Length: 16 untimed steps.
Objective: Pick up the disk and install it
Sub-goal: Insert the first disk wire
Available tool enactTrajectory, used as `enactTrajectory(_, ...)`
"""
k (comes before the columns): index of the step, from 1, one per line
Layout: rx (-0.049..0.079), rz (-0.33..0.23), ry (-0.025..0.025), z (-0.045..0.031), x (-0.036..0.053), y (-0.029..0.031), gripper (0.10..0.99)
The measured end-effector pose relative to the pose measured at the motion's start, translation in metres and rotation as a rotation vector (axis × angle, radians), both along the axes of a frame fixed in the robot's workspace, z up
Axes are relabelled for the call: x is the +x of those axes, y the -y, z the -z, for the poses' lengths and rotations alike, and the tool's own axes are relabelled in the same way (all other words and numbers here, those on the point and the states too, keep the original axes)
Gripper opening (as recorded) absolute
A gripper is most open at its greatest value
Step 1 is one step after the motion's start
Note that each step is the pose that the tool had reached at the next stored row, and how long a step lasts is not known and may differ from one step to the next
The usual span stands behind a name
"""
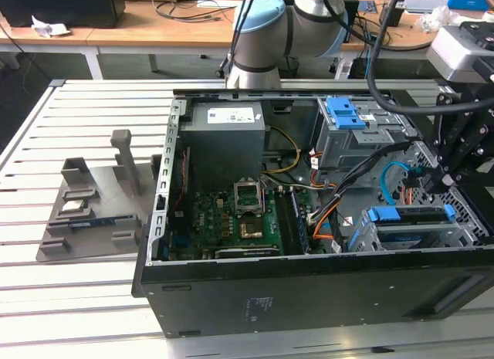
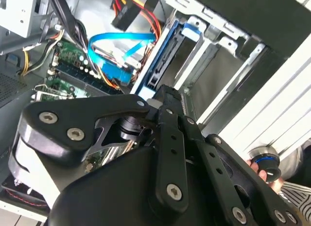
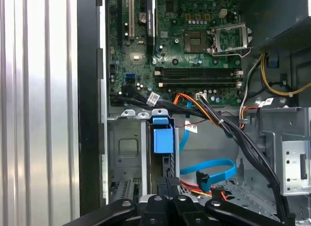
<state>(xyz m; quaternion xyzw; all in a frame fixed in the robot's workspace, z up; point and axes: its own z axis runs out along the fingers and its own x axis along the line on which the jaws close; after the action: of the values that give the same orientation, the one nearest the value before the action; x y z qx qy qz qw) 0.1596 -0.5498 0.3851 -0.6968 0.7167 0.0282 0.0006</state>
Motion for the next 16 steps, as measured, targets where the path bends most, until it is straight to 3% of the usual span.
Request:
enactTrajectory(2, -0.002, 0.0, -0.0003, 0.0012, 0.0072, -0.0017, 0.106)
enactTrajectory(4, -0.005, 0.0, -0.0007, 0.0034, 0.0201, -0.01, 0.106)
enactTrajectory(6, -0.006, 0.0, -0.0007, 0.0041, 0.0246, -0.0148, 0.106)
enactTrajectory(9, -0.008, -0.001, -0.0007, 0.0059, 0.0295, -0.0245, 0.106)
enactTrajectory(13, -0.008, 0.0, -0.0007, 0.0079, 0.0315, -0.0306, 0.106)
enactTrajectory(16, -0.008, 0.0, -0.0007, 0.0079, 0.0316, -0.0315, 0.106)
